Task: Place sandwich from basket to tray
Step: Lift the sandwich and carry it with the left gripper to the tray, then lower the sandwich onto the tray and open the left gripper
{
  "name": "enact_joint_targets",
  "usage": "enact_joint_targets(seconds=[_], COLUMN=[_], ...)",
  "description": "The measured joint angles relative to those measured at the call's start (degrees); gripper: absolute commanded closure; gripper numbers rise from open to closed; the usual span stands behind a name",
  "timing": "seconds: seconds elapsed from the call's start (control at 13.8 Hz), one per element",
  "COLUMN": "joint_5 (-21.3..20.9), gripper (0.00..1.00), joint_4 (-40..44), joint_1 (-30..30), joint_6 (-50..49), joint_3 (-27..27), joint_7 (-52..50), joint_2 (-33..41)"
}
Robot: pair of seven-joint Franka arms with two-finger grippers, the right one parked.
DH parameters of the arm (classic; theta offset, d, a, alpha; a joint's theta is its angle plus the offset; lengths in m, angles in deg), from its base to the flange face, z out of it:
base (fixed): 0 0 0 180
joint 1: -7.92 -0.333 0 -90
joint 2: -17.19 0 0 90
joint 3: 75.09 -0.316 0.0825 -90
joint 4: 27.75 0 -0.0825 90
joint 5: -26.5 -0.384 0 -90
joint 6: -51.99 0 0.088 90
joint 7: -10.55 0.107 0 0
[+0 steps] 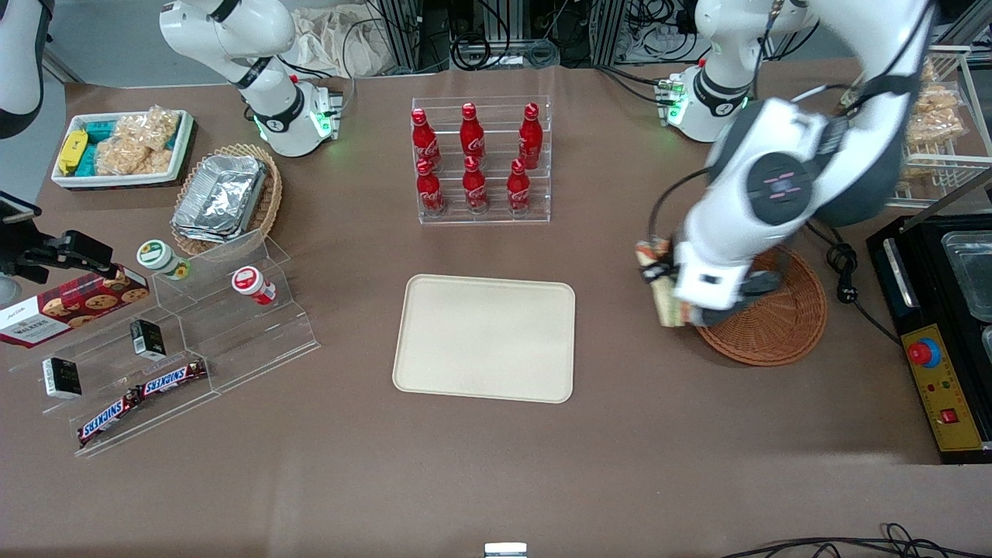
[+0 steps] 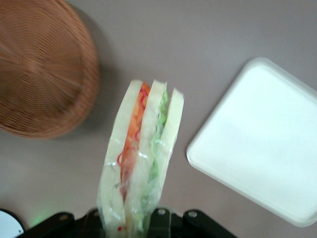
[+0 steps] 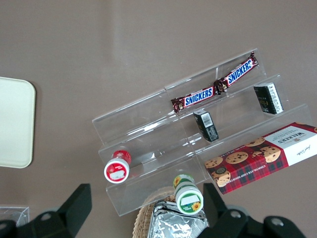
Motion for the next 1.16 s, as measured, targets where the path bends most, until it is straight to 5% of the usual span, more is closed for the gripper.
enact_joint_targets(seconds=[0.44,0.95,1.02,1.16], joint_5=[-19.61,-25.77,-26.27,-26.39], gripper=[1.00,1.00,0.89,0.02], joint_4=[6.35,8.32,8.33,8.38], joint_1=[15.57,16.41,16.37,16.17], joint_6=[17.22,25.28,26.62,28.34], joint_3=[-0.35,-2.29,-3.09,-3.63], joint_7=[-6.40,-6.53,-6.49,-6.46], joint_2=[-23.59,-28.62,-28.62,-28.62])
